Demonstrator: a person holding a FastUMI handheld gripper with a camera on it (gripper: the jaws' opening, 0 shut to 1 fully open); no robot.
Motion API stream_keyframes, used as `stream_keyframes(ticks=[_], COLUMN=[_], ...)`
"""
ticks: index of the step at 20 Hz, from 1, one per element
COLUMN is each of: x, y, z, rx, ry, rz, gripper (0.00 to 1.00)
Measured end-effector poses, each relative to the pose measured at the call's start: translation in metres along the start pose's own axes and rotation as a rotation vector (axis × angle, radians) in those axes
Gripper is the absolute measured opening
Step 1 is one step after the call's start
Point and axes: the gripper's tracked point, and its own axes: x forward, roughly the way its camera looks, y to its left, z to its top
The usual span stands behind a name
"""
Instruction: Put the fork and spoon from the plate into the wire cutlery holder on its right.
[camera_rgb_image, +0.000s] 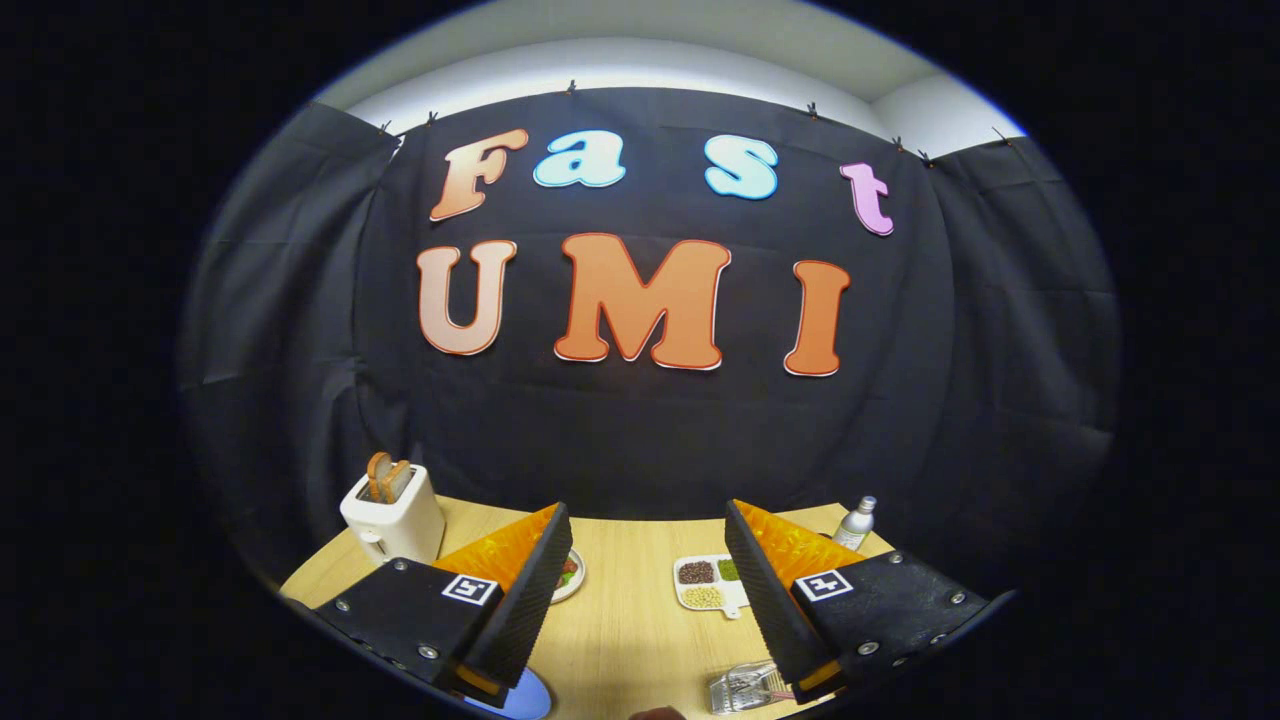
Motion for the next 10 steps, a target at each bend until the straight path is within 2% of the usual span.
stream_keyframes(ticks=[6,10], x=[-0.007,-0.020], y=[0.070,0.116], z=[-0.047,-0.118], rx=[-0.024,-0.053], ry=[0.090,0.291], rz=[0.092,0.183], gripper=[0.92,0.92])
